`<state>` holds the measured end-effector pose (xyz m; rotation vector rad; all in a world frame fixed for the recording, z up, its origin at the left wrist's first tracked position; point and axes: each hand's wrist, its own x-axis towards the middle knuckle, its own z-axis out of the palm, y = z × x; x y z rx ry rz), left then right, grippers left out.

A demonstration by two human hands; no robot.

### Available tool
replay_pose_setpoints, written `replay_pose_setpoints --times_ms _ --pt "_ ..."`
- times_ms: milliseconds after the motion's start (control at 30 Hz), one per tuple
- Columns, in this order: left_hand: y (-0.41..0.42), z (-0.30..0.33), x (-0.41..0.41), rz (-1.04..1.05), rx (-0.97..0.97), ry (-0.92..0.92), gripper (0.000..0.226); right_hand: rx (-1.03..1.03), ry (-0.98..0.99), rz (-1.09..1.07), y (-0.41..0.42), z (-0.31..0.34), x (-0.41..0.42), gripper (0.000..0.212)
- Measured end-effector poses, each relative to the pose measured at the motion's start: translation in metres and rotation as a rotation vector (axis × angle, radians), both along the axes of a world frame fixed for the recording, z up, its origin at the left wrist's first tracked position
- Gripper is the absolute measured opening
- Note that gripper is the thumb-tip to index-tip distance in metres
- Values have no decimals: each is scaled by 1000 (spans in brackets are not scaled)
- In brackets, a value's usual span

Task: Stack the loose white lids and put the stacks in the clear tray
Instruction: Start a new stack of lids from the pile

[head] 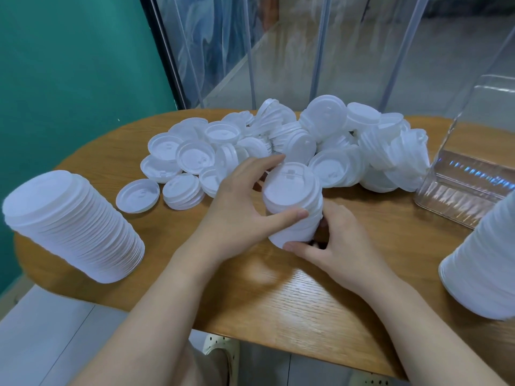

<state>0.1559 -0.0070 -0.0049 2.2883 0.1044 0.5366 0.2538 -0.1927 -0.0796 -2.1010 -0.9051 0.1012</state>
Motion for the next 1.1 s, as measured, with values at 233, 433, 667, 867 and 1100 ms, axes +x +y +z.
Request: replay_pose_setpoints --times_ms 233,433,667,867,1100 --pt "-2 -6 4 -45 78 50 76 31 20 20 2 1 0 61" --pt "-2 -5 3 -43 36 84 73 10 2 -4 1 3 -2 66" --pt "-4 -4 3 -48 12 97 73 10 -13 -3 1 1 -2 66" --pt "-5 -4 2 -45 -28 106 73 9 -13 -1 0 1 -2 70" --pt "-5 -3 2 -53 -76 141 74 40 -10 18 0 5 -4 76"
